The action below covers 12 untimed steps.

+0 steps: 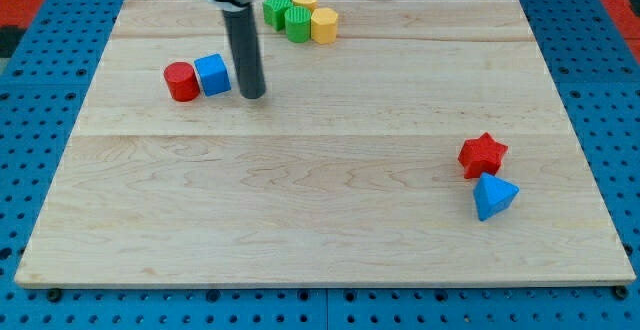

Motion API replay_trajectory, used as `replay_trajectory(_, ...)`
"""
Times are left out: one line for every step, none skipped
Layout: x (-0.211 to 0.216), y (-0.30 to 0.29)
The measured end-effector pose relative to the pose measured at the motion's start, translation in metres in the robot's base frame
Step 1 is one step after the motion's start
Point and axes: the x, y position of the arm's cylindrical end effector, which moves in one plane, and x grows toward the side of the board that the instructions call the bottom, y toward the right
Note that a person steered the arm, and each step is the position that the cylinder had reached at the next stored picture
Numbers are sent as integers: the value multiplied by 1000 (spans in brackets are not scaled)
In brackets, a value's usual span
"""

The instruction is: Move the red star closer to the blue cube

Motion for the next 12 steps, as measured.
replay_trajectory(-1,-43)
replay_trajectory(-10,-56)
replay_trajectory(-1,-41)
replay_trajectory(25,54)
replay_trajectory(25,152)
replay_trajectory(48,266)
replay_trajectory(119,335)
replay_trajectory(174,343)
replay_trajectory(164,320)
replay_trajectory(143,303)
replay_trajectory(129,254)
replay_trajectory(120,254)
